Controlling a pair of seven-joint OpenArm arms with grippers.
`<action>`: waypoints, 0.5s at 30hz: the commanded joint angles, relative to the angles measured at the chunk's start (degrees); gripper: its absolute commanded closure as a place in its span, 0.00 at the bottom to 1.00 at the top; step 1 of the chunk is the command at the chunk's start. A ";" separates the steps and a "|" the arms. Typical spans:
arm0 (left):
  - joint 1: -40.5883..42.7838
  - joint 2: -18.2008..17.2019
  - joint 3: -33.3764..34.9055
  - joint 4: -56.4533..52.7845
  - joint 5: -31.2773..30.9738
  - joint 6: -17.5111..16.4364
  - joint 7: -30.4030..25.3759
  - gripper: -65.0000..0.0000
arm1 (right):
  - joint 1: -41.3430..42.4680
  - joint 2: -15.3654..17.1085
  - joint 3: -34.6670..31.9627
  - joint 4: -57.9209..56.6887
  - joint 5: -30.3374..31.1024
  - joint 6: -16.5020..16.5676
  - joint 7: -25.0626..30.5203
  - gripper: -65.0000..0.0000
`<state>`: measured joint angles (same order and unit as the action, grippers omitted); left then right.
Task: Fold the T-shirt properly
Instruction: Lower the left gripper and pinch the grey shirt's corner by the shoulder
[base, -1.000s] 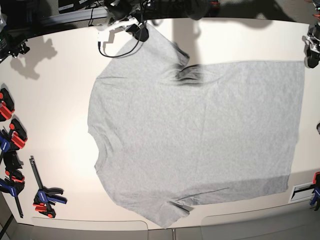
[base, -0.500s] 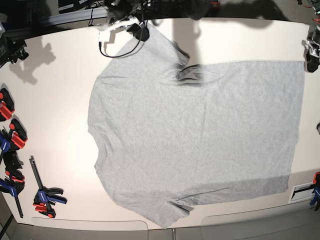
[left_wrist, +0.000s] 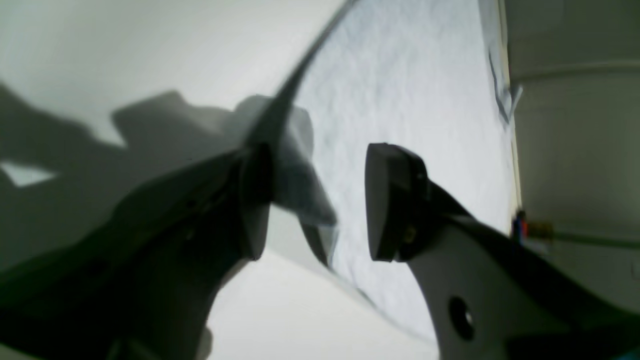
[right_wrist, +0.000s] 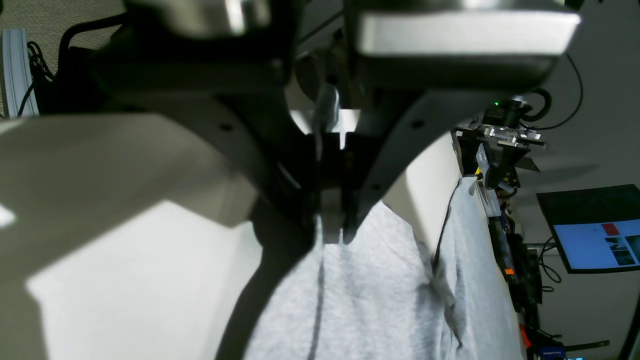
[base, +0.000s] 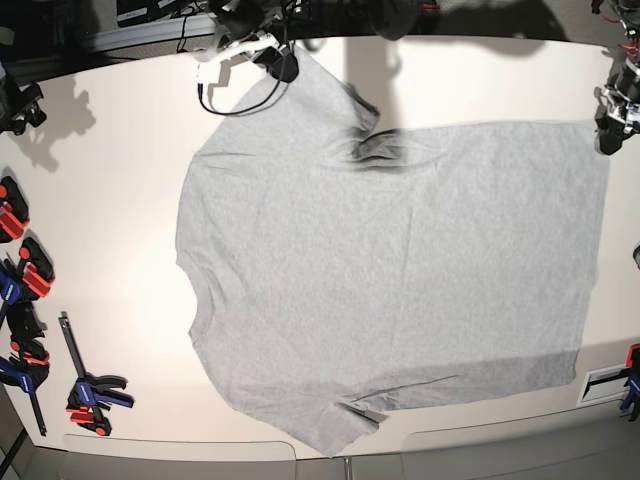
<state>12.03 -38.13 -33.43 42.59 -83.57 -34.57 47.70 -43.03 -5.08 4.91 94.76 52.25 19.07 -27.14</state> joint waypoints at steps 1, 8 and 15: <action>0.17 -1.36 -0.04 0.98 2.03 0.20 0.96 0.58 | -0.66 -0.15 -0.17 0.74 -0.04 0.72 -0.39 1.00; 0.17 -4.00 -0.04 5.57 9.33 2.01 0.22 0.58 | -0.66 -0.15 -0.17 0.74 -0.02 0.74 -0.37 1.00; 0.17 -4.57 -0.04 5.99 9.18 1.97 -0.63 0.78 | -0.66 -0.15 -0.17 0.74 -0.04 0.74 -0.37 1.00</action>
<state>12.51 -41.04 -33.10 47.86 -73.38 -31.97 47.66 -43.03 -5.08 4.91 94.76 52.25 19.07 -27.14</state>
